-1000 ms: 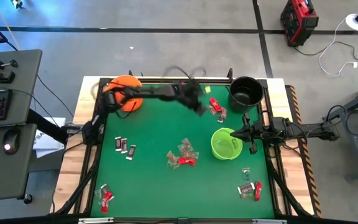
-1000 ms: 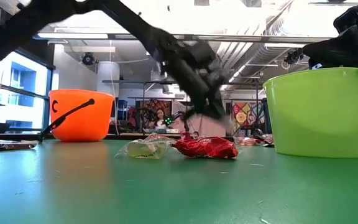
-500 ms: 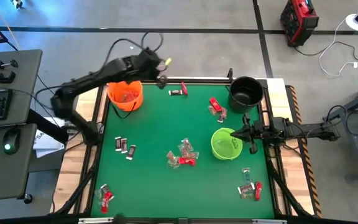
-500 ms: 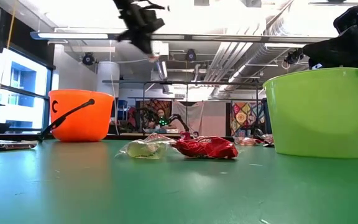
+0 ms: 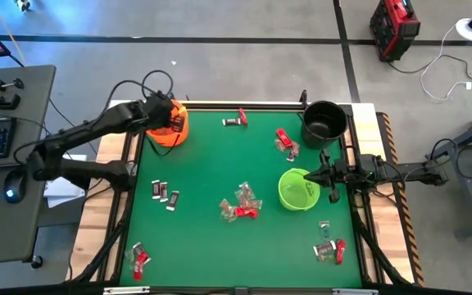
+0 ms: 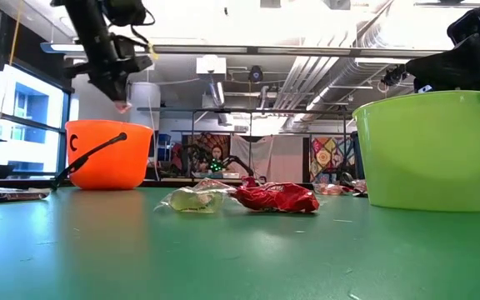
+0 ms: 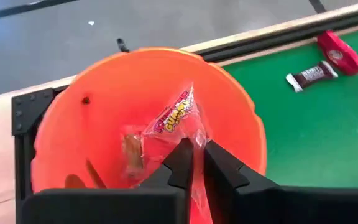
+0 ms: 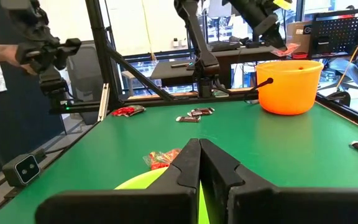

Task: Sort candy by brand, put in halloween buckets
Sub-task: Put the orange gummy into the orange bucket, then put the blue gummy into the orange bucket

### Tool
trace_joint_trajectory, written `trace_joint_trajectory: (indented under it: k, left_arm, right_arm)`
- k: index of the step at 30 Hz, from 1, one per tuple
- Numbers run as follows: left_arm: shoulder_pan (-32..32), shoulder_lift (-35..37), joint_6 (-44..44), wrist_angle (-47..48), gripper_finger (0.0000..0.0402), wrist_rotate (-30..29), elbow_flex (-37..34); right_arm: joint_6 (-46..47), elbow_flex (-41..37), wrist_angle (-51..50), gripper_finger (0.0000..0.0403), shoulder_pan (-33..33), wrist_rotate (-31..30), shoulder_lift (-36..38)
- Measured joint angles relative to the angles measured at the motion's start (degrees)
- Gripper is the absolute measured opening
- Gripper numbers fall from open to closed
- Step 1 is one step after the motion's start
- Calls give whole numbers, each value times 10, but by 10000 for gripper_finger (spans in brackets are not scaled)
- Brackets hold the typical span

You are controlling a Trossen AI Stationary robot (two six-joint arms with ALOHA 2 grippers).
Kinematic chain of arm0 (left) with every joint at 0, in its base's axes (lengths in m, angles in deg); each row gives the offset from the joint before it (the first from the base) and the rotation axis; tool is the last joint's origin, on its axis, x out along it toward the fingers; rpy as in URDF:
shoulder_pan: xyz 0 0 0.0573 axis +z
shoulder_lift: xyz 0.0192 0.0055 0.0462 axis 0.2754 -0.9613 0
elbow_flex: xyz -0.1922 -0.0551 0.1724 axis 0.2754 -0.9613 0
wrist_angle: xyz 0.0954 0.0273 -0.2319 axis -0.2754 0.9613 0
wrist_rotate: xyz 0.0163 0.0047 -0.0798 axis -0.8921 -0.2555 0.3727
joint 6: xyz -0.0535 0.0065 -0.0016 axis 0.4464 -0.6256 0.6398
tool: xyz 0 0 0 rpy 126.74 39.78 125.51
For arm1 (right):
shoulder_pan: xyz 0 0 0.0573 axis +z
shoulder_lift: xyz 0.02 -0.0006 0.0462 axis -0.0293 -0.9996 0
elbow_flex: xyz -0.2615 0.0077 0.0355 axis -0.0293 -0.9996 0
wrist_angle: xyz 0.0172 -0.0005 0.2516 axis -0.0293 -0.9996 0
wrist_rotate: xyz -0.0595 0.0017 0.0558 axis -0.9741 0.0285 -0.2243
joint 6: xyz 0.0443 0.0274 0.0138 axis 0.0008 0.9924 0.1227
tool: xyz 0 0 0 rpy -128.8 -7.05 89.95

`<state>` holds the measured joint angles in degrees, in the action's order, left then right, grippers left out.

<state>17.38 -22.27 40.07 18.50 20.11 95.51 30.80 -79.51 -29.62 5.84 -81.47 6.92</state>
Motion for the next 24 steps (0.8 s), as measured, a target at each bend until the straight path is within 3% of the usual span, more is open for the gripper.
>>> trace_joint_trajectory:
  k: [11, 14, 18, 24]
  left_arm:
    - [45, 4, 0, -1, 117, 10, -1]
    - [47, 7, 23, -2, 140, 37, -1]
    - [33, 24, 27, -50, 153, 143, -1]
    - [-54, 48, -85, -254, 149, 339, -1]
  right_arm:
    - [0, 0, 0, 0, 0, 0, 0]
    - [0, 0, 0, 0, 0, 0, 0]
    - [0, 0, 0, 0, 0, 0, 0]
    - [0, 0, 0, 0, 0, 0, 0]
